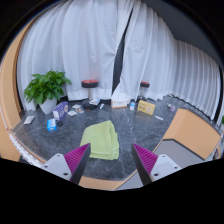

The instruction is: Fold towel

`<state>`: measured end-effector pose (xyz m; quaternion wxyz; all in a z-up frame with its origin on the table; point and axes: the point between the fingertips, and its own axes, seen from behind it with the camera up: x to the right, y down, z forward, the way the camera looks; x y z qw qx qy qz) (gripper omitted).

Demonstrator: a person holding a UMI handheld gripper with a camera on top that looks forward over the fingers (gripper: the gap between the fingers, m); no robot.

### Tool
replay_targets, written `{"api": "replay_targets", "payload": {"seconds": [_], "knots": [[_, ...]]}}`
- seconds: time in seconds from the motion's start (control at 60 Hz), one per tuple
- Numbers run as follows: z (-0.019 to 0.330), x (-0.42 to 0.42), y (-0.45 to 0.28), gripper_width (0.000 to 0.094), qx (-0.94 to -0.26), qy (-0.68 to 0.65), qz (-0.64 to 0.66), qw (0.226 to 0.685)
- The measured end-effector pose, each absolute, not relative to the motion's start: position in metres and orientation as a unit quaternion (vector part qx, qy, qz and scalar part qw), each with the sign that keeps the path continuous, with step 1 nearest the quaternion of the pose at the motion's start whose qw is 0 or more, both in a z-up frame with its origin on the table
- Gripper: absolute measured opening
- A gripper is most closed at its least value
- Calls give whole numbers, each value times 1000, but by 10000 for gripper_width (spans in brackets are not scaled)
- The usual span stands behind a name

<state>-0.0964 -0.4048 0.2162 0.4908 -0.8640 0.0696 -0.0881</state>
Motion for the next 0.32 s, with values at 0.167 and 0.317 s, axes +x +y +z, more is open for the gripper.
{"api": "replay_targets", "payload": {"seconds": [0.167,0.317], "knots": [[225,-131,-469,848,-867,70,-90,485],[231,-147,-502,848,-866,76,-89,486]]}}
